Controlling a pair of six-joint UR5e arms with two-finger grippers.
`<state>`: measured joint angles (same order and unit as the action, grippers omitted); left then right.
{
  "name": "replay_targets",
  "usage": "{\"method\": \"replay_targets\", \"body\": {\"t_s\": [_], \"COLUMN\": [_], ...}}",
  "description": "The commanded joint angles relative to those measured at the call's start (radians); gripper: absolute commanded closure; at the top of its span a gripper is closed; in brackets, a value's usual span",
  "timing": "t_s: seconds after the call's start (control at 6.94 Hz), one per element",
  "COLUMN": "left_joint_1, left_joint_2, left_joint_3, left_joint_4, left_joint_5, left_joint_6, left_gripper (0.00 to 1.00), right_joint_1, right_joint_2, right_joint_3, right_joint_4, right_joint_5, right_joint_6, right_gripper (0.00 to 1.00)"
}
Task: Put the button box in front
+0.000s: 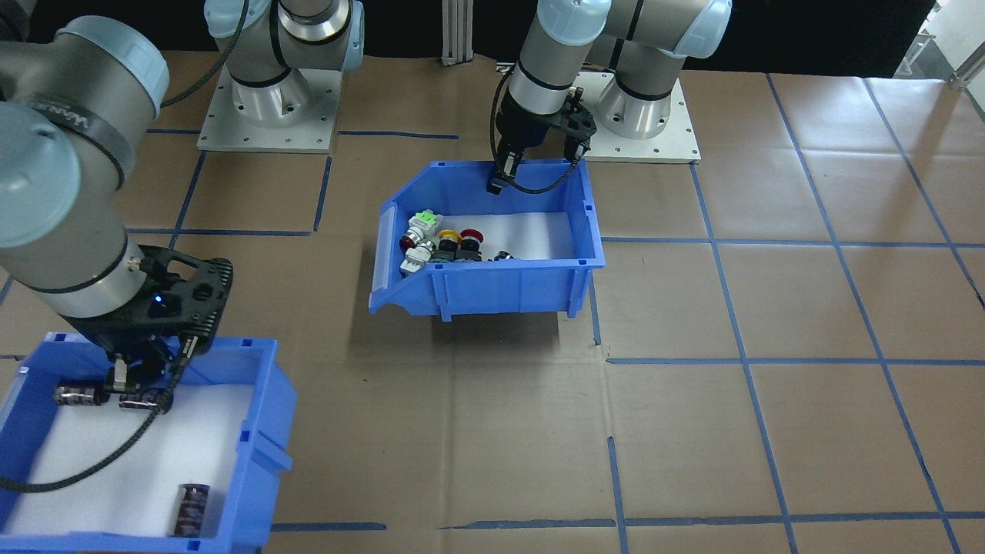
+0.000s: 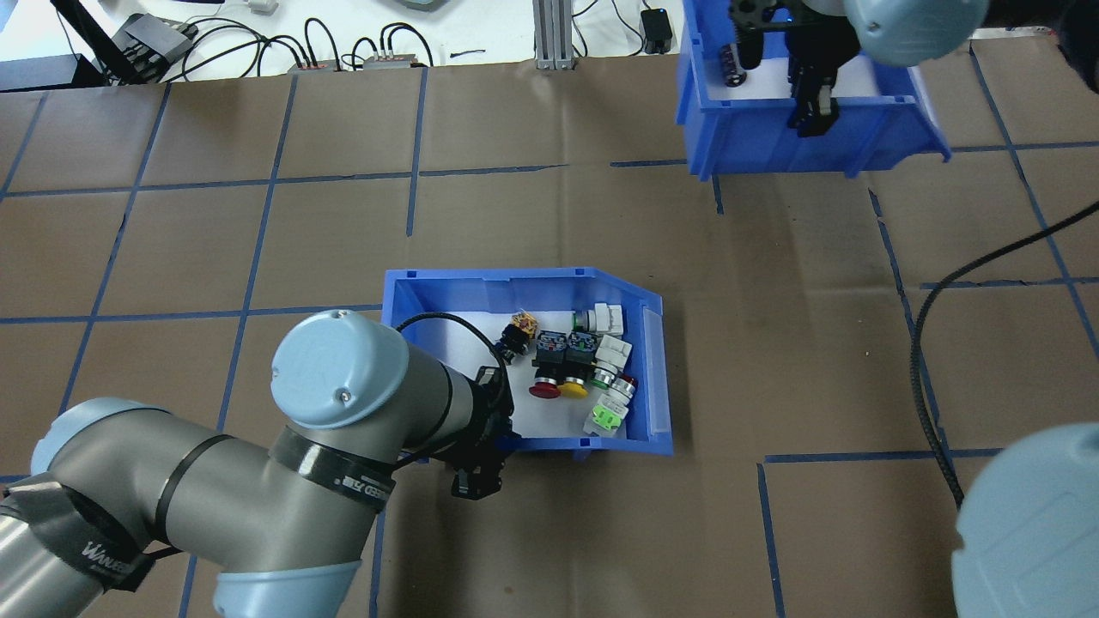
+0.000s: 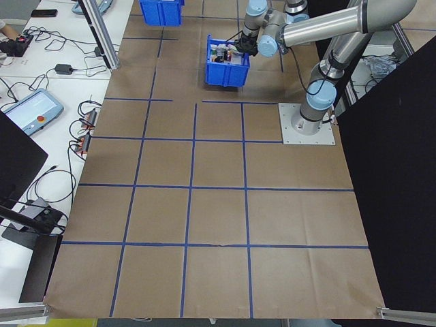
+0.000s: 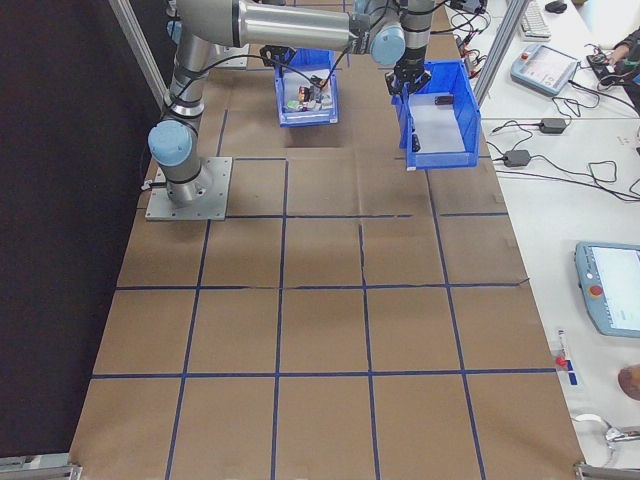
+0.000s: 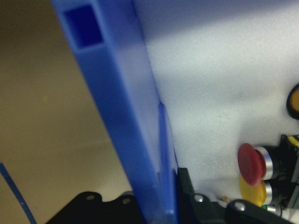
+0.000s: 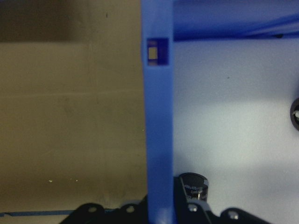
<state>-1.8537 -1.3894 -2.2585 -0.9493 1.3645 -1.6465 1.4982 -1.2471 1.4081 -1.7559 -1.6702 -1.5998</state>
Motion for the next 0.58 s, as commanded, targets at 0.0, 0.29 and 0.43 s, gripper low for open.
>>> {"method": "replay_targets", "body": {"t_s": [0.0,0.29,0.43], "left_joint_1": [0.207,0.260,0.258], "left_joint_2": [-0.011,-0.141,-0.269], "left_joint_3": [0.057,0.219,0.338], "left_joint_4": [-0.078,-0.114,-0.112], "left_joint_5": [0.002,0.002,-0.007], "left_joint_6": [0.187,0.272,0.260], "left_gripper": [1.00,1.00,1.00], "right_joint_1": [-0.125,-0.174,-0.205], "right_joint_2": [-0.147,-0.292,-0.329], "right_joint_3": [0.194,0.348,0.389], "right_joint_4": [-0.016,-0.037,-0.056], "right_joint_5": [-0.013,-0.006,-0.009], "right_joint_6": [-0.118,-0.195,-0.257], "right_gripper": [0.98,0.98,0.98]}}
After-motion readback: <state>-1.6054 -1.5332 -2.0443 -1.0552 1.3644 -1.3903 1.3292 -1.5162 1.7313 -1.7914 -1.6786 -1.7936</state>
